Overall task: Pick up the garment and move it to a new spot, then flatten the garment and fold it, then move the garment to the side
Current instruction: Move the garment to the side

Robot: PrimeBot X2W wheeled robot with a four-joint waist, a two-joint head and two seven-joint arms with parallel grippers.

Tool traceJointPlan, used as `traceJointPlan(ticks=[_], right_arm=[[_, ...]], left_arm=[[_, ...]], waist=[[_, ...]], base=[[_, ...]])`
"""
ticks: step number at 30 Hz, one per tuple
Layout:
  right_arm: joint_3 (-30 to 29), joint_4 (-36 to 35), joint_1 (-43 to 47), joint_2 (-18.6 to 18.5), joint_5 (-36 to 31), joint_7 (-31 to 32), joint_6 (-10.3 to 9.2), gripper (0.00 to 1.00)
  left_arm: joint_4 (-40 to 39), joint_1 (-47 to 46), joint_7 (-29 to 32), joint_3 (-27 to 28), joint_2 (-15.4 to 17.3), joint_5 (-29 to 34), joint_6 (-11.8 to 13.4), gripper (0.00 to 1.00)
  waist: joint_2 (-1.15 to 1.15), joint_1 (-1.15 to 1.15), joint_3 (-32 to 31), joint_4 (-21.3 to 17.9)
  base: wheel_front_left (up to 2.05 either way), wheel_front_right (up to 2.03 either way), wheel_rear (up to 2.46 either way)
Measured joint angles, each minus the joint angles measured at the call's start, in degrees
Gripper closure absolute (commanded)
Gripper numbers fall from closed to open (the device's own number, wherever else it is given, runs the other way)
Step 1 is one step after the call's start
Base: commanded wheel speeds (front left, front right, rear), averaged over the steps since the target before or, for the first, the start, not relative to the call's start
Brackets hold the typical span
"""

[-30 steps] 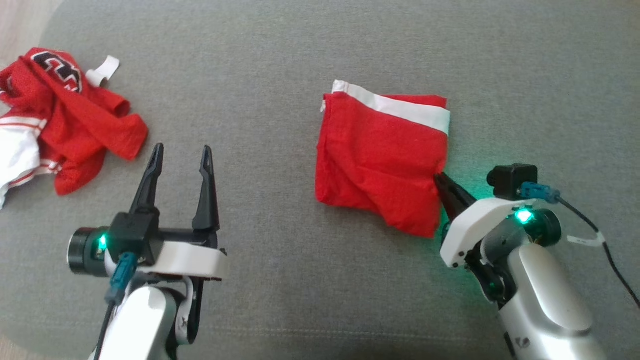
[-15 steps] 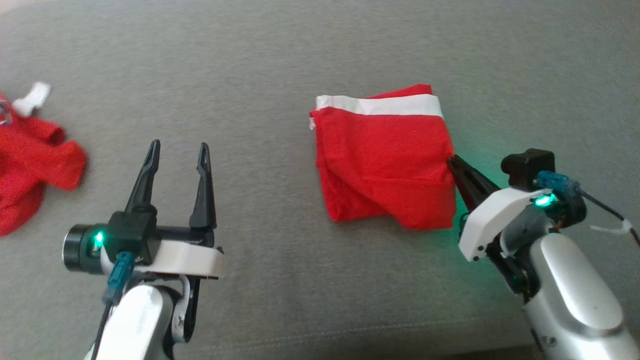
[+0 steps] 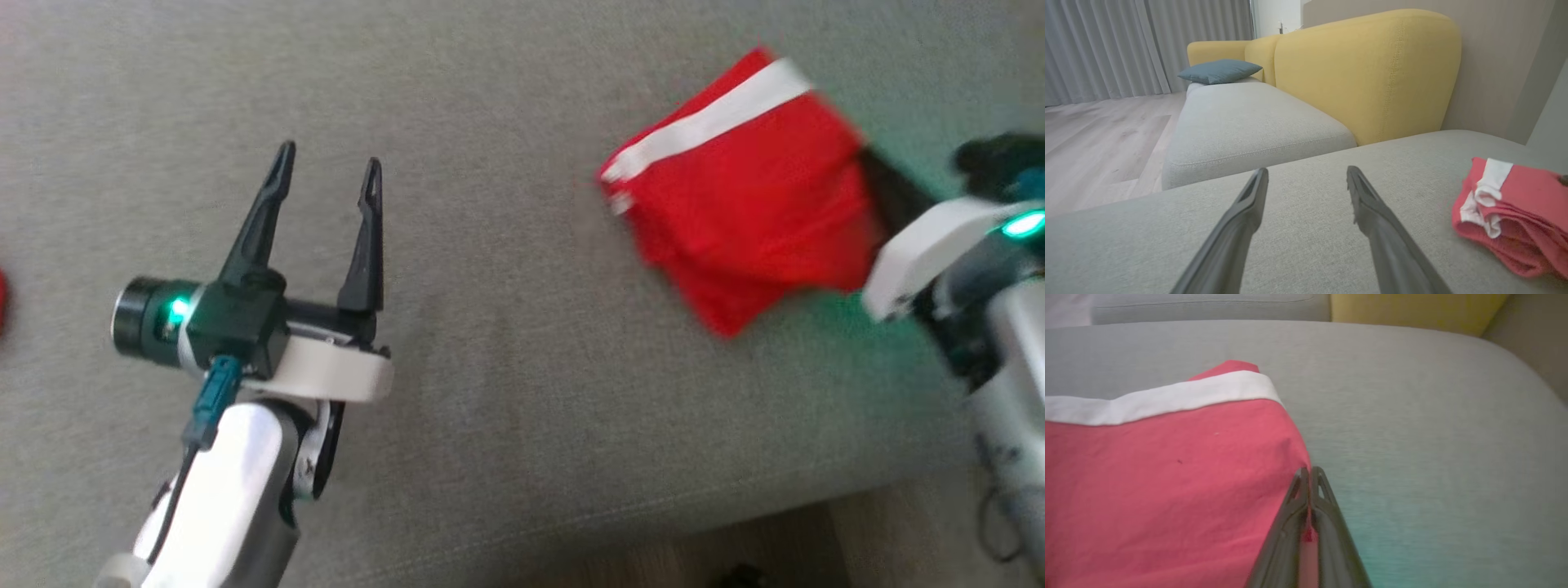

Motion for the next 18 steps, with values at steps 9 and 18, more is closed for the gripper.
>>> traceJointPlan(ticks=[9, 18], right_arm=[[-6.6, 5.1, -2.3, -5.0, 0.0, -3.3, 0.0, 1.0], [-12.4, 9.7, -5.8, -5.6, 1.4, -5.7, 0.0, 1.0]], left_arm=[[-0.9, -3.8, 1.2, -1.7, 0.3, 1.5, -1.4, 0.0], [-2.3, -7.8, 2.6, -3.4, 1.0, 3.1, -2.6, 0.0]], waist=[[0.0, 0.0, 3.9, -4.5], [0.0, 0.0, 8.4, -7.2]], base=[[0.0, 0.0, 0.0], [0.0, 0.0, 0.0]])
